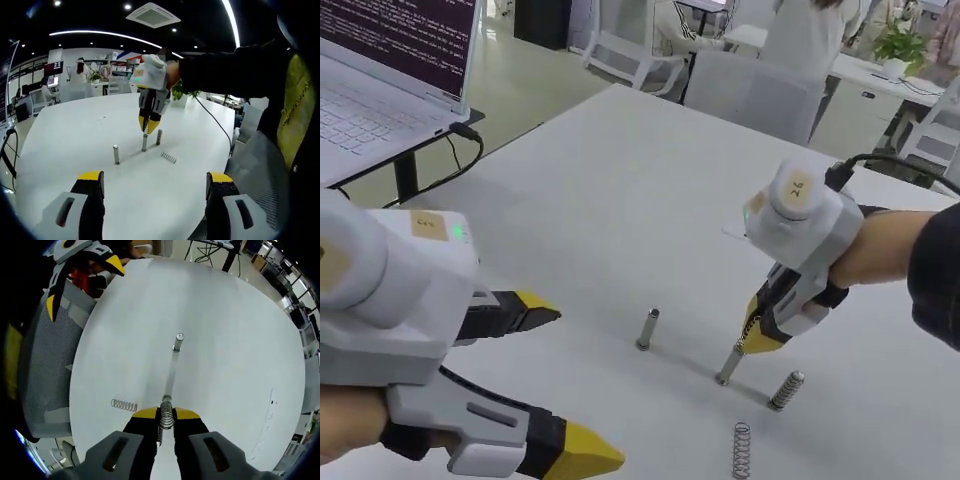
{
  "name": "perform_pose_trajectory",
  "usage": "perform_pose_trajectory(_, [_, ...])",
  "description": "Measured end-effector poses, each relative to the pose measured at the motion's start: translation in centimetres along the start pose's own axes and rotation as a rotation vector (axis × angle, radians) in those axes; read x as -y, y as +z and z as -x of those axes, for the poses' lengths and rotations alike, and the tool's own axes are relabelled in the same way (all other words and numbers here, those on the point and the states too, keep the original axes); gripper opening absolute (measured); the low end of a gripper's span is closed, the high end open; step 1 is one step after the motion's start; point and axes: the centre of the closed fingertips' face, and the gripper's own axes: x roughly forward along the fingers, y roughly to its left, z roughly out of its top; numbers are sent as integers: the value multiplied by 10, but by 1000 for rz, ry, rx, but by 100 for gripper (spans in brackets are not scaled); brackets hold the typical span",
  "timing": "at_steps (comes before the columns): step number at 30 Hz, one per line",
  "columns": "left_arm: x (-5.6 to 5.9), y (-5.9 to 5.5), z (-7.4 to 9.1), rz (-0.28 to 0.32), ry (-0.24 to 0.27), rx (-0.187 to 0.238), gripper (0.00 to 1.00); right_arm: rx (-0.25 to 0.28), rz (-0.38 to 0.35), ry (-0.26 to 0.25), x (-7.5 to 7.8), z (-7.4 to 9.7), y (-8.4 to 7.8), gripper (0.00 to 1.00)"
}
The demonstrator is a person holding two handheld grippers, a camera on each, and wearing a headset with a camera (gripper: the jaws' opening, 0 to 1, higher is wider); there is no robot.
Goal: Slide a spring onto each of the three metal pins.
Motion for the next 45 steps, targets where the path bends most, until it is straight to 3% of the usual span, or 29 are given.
perform_pose_trajectory(45, [4,2,1,-5,-4,-9,79,-14,-14,9,-2,-44,-7,9])
